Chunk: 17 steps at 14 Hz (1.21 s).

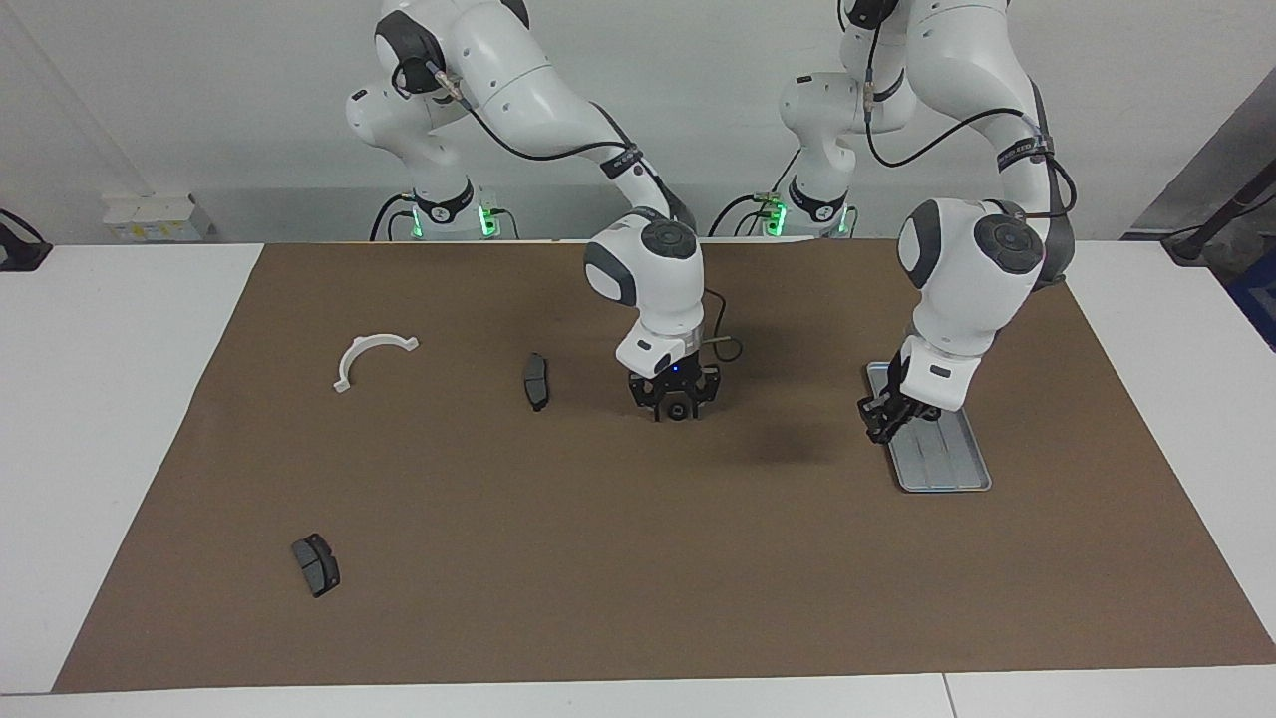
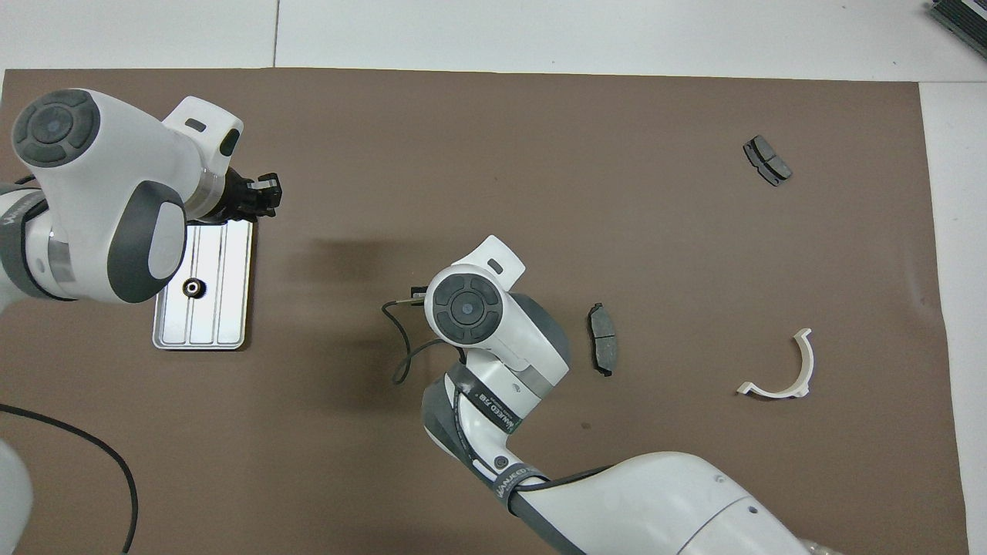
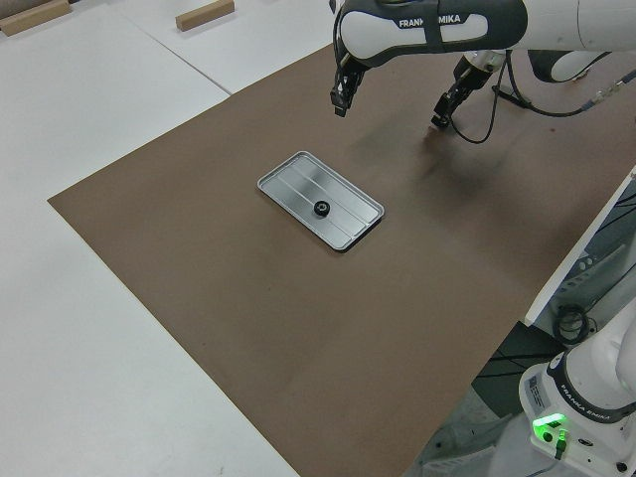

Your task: Place bearing gear from tray to pile

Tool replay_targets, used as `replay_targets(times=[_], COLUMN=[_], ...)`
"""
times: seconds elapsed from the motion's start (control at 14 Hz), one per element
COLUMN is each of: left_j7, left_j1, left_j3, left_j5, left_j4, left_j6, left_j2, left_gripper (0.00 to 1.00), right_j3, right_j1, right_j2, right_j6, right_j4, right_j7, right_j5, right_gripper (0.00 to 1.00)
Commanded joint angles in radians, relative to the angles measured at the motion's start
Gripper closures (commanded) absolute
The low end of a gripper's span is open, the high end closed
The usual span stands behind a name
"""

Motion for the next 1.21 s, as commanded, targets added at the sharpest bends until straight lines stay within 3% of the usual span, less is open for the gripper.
replay_targets(times=[0.0,0.07,0.14,0.43,0.64,0.86,1.14], left_j7=[0.008,0.008,0.005,-0.012,-0.072,-0.217,-0.311], left_j1=[-0.007,-0.008,-0.011,-0.043,-0.123,-0.256,-0.402], left_j3=[0.001,0.001,0.001,-0.007,-0.008,-0.008,-0.008], left_j5=[0.006,0.006,0.006,0.004,0.001,0.000,-0.008], left_j4=[-0.012,-0.012,-0.012,-0.015,-0.067,-0.195,-0.226], left_j6=[0.005,0.005,0.004,0.005,0.027,0.184,0.298], left_j2=[-0.010,-0.010,-0.011,-0.011,-0.032,-0.063,-0.002], left_gripper=[0.87,0.87,0.87,0.87,0.87,0.87,0.86], right_j3=[-0.003,-0.003,-0.004,-0.015,-0.014,-0.012,-0.009], right_j1=[0.011,0.012,0.010,-0.063,-0.174,-0.296,-0.480], right_j2=[-0.002,-0.002,-0.007,-0.103,-0.208,-0.268,-0.303], right_j6=[0.022,0.013,0.012,-0.011,-0.021,-0.022,0.053], right_j4=[-0.007,0.002,0.007,-0.012,-0.100,-0.171,-0.317], right_j7=[0.038,0.045,0.048,0.024,-0.042,-0.131,-0.296], right_j5=[-0.022,-0.022,-0.022,-0.026,-0.025,-0.022,-0.007], right_gripper=[0.75,0.93,1.00,1.00,1.00,1.00,1.00])
